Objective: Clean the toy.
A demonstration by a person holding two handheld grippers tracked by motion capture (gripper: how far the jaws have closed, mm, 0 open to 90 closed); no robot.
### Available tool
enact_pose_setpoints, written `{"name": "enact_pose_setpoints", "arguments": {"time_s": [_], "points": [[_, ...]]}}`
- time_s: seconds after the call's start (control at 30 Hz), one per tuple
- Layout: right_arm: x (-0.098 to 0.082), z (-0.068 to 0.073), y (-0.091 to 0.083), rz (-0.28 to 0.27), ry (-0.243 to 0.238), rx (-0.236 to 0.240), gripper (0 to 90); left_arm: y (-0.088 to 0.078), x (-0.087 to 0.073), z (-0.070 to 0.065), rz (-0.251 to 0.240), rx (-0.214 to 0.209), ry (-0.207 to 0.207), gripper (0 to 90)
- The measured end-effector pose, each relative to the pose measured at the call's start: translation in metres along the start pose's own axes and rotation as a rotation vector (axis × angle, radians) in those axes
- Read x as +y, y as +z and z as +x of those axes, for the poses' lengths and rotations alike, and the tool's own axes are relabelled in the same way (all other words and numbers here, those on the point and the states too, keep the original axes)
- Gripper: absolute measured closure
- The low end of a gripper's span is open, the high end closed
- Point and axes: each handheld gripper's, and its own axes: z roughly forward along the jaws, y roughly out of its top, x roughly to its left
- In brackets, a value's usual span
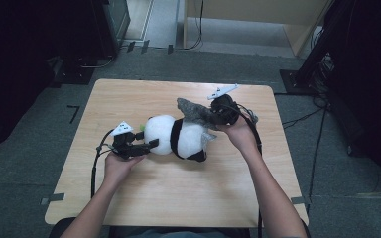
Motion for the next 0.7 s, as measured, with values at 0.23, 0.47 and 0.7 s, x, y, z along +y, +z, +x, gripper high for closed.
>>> {"name": "enact_pose_setpoints", "arguments": {"time_s": [0.23,0.47,0.7], "points": [[0.011,0.017,-0.008,-0.049,-0.024,0.021,74.4,0.0,0.0,-0.001,-0.003,0.006,-0.001,30.2],[0.029,0.049,0.011,-0.033,-0.09,0.04,74.3,0.0,0.0,-0.002,-0.002,0.006,0.001,30.4],[0.044,0.072,0.033,-0.033,-0.105,0.084,74.2,-0.001,0.001,-0.002,-0.002,0.012,0.011,30.7]]}}
